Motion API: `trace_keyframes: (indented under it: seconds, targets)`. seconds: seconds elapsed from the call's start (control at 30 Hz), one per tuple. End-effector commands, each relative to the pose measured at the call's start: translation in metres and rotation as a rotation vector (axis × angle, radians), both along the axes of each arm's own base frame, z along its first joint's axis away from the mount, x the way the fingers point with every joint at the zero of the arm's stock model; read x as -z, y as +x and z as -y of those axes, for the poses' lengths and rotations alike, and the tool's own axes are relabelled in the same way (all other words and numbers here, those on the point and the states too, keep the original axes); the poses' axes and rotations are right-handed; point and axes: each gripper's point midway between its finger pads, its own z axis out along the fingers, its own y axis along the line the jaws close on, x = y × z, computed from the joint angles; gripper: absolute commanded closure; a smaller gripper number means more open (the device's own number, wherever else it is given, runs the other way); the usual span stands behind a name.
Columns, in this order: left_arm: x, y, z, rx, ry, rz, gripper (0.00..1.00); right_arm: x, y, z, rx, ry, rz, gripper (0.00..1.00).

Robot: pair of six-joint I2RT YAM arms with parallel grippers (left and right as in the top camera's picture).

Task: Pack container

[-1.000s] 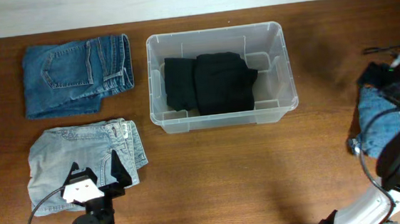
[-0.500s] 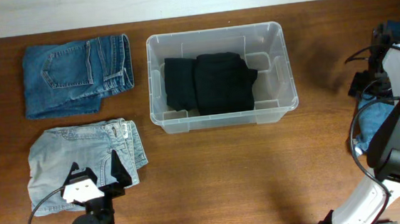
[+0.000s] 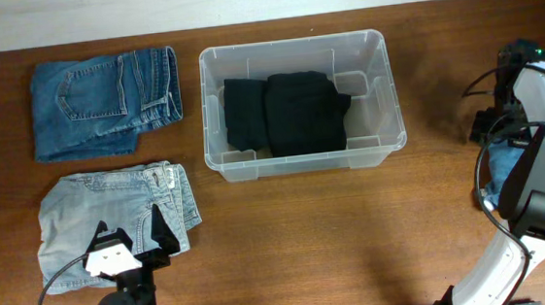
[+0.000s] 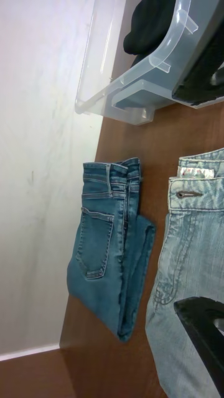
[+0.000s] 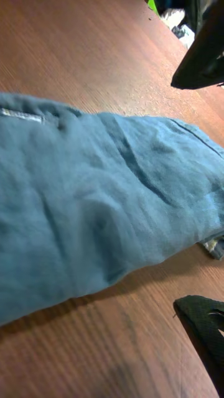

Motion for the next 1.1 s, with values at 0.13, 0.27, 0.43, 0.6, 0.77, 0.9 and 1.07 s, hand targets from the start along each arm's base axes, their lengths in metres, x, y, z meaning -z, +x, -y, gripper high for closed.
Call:
trace_keyframes:
  seconds: [0.13,0.27,0.43,0.6,0.77,0.9,1.07]
  targets:
    - [0.000,-0.001,-0.003,-0.012,0.009,-0.002,0.01,0.014,-0.013,-0.003,-0.039,0.022,-0.066,0.02]
    - [0.000,-0.001,-0.003,-0.012,0.010,-0.002,0.01,0.020,-0.017,-0.005,-0.041,0.026,-0.076,0.02]
    - [0.000,-0.001,-0.003,-0.012,0.009,-0.002,0.01,0.020,-0.017,-0.005,-0.058,0.032,-0.082,0.02]
    - [0.000,-0.001,-0.003,-0.012,0.009,-0.002,0.01,0.022,-0.018,-0.005,-0.069,0.037,-0.091,0.02]
    - [0.000,-0.001,-0.003,-0.012,0.010,-0.002,0.01,0.034,-0.025,-0.005,-0.070,0.045,-0.150,0.02]
    - [0.000,-0.001,-0.003,-0.012,0.010,-0.002,0.01,0.037,-0.026,-0.002,-0.071,0.029,-0.168,0.02]
    - [0.000,-0.001,-0.003,-0.012,0.009,-0.002,0.01,0.037,-0.025,0.002,-0.071,0.013,-0.165,0.02]
